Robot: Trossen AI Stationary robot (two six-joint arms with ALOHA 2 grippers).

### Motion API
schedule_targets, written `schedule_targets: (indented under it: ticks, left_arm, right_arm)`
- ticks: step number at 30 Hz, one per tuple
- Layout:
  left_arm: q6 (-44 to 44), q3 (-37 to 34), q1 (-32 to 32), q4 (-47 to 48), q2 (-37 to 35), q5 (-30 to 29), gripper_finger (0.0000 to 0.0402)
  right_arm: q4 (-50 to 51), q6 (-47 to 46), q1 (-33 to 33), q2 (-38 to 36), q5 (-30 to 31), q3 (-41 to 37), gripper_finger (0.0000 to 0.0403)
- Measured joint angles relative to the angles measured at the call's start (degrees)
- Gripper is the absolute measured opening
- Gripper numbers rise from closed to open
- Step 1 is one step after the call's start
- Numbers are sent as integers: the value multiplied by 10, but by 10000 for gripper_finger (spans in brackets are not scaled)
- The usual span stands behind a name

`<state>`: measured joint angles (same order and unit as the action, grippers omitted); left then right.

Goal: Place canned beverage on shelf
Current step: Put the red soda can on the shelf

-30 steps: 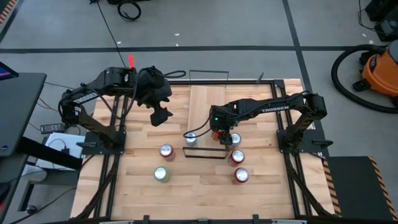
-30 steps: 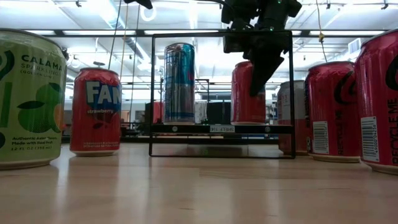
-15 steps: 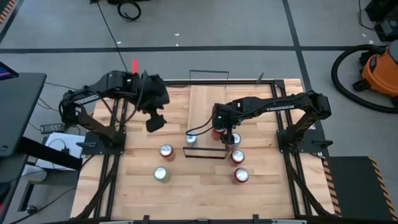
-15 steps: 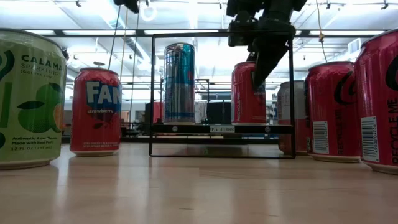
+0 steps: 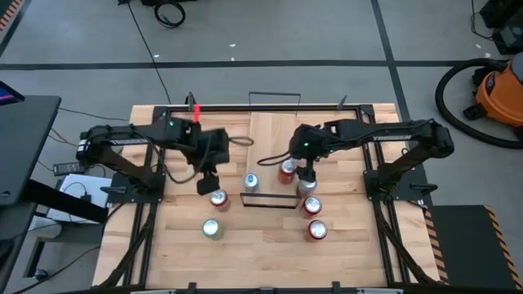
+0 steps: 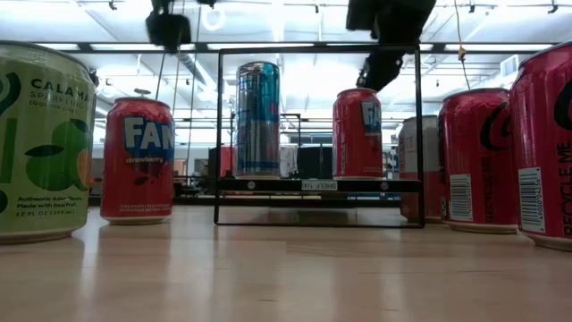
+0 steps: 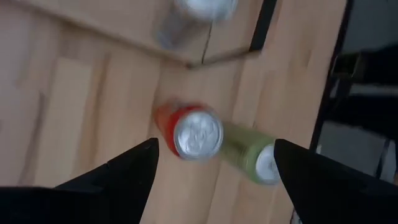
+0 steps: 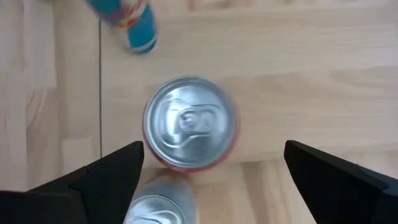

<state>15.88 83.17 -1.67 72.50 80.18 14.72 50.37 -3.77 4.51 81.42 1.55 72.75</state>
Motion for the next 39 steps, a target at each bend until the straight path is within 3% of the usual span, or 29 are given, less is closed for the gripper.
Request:
schedule_targets:
  ticks: [8,25,39]
  left_arm:
    - [30,-87,51,-57,1,-55,331]
    - [28,-172,120,-156,1,-151,355]
    - [39,-248,155,-231,1,-169,355]
  right_arm:
    - [0,-19,4,-49,46,0,399]
    - [-6,-27,13,-47,46,0,399]
    - [-9,-38,14,-47,48,0,399]
